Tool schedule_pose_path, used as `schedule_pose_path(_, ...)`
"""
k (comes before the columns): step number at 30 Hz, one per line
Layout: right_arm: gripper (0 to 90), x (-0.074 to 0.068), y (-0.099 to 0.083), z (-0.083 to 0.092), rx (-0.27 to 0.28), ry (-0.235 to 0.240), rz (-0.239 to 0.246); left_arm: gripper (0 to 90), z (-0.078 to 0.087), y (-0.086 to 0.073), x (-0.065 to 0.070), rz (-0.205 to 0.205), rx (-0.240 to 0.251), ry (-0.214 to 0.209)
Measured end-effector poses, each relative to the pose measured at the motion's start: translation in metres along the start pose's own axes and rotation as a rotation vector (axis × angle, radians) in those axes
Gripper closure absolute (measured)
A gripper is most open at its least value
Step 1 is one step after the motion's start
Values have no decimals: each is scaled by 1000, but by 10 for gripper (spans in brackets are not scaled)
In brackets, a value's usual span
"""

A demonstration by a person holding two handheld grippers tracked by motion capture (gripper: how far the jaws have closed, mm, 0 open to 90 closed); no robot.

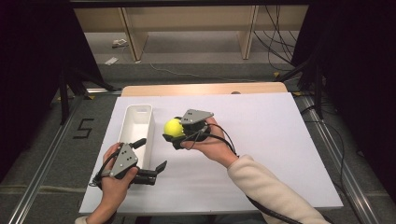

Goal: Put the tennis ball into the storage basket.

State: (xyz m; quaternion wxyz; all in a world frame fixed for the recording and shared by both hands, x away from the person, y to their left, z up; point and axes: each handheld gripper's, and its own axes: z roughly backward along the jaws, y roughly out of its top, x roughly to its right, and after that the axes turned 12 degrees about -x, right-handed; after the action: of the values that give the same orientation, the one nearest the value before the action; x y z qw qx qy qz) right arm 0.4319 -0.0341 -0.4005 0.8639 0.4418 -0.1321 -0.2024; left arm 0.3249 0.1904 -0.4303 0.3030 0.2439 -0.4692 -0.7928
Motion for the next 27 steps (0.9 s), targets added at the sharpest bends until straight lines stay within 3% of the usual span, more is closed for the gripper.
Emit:
schedule_pose_path(7, 267, 0, 2, 0, 2, 1, -1, 0, 0, -1, 1, 21, -7, -10)
schedule_pose_path(27, 267, 0, 7, -5, 12, 7, 0, 0, 0, 0, 0, 4, -4, 2)
